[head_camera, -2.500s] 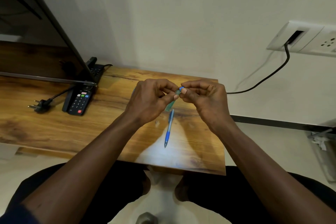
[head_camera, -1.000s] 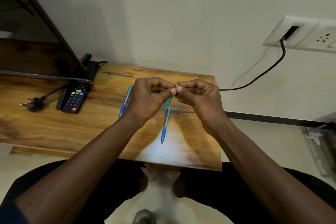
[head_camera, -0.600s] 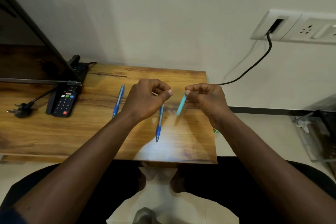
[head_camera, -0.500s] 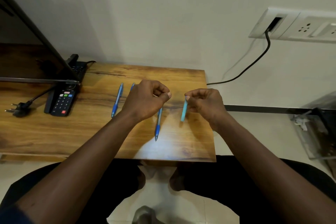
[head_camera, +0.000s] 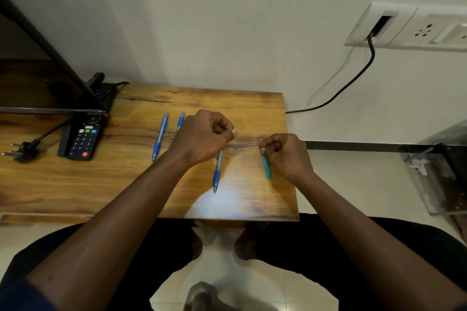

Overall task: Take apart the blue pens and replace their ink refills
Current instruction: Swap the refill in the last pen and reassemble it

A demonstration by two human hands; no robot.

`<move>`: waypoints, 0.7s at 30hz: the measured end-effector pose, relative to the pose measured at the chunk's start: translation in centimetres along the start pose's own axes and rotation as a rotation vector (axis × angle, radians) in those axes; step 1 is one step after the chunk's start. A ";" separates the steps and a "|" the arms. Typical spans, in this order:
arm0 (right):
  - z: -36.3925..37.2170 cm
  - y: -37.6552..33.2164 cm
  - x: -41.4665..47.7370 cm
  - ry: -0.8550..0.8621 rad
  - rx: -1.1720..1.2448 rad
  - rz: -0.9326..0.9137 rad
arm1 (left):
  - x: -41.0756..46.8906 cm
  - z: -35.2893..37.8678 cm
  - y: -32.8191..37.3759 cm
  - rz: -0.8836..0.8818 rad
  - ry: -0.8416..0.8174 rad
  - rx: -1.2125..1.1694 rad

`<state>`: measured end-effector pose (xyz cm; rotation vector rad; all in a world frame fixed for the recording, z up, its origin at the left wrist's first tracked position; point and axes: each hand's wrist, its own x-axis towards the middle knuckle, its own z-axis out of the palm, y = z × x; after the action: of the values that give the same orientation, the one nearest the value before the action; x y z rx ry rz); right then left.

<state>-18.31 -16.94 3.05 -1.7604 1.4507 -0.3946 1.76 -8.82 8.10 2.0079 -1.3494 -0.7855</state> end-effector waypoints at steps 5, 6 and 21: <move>0.2 -1.9 -0.3 0.167 -0.145 -0.187 | -0.3 -1.4 -0.2 -0.019 0.041 0.055; 0.3 -2.8 -0.4 0.172 -0.130 -0.213 | -0.3 -1.8 -0.4 -0.028 0.057 0.076; 7.5 -6.0 -0.8 -0.073 -0.271 -0.109 | -1.5 -1.1 -4.2 -0.272 -0.076 0.337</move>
<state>-9.41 -13.19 2.93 -2.0531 1.4122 -0.1932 4.56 -5.92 5.92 2.4875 -1.3394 -0.8010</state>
